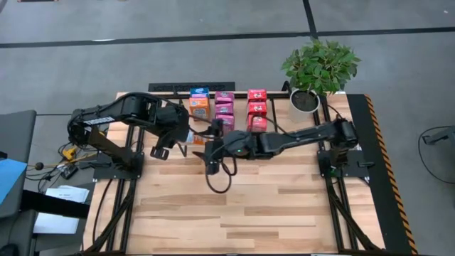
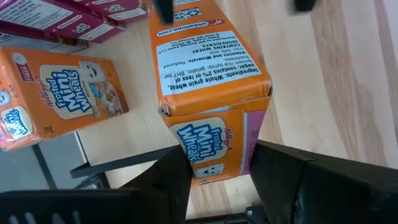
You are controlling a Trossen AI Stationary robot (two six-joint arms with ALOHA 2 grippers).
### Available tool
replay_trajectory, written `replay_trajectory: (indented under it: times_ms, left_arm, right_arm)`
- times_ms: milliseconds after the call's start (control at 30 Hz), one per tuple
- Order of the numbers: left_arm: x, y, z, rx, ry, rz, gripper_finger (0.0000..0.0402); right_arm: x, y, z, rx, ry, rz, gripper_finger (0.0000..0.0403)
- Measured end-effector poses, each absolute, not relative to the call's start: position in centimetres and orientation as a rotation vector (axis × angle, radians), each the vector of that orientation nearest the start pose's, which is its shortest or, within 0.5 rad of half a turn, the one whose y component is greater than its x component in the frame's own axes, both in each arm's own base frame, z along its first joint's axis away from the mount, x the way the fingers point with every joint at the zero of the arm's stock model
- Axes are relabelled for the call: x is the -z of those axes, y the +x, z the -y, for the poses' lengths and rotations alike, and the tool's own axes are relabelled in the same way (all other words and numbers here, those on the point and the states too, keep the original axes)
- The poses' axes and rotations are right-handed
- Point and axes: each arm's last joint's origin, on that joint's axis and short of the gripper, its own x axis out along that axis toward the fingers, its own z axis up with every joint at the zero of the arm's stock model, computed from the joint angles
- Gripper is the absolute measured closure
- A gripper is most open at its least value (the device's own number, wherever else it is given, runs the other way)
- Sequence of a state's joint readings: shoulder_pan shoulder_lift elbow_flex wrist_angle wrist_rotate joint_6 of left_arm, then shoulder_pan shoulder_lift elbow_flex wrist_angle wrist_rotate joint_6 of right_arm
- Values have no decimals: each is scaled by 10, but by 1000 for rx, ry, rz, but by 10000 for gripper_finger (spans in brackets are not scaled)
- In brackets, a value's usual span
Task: Stack cereal on shelf
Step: Put the orange cereal box on the shelf aligned with the other orange cereal box
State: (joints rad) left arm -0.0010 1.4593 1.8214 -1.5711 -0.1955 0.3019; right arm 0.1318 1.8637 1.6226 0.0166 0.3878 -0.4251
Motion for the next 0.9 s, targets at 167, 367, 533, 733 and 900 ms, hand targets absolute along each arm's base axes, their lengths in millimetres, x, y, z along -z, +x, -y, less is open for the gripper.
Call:
replay_trajectory:
  times_ms: [167,367,533,733,900]
  left_arm:
    - [-419,232,-5,16,381,-1222,267]
    - [-419,232,0,33,393,-1218,267]
    - [-419,232,3,42,408,-1216,267]
    - [-419,233,4,39,413,-1219,267]
    - [-419,233,4,38,414,-1219,267]
  right_arm:
    - [-337,449,-40,231,-493,-267,81]
    - [-336,450,-28,256,-489,-283,81]
    - [-334,450,-23,239,-447,-295,81]
    - [-332,450,-21,218,-416,-311,81]
    - [-332,450,-21,219,-398,-315,95]
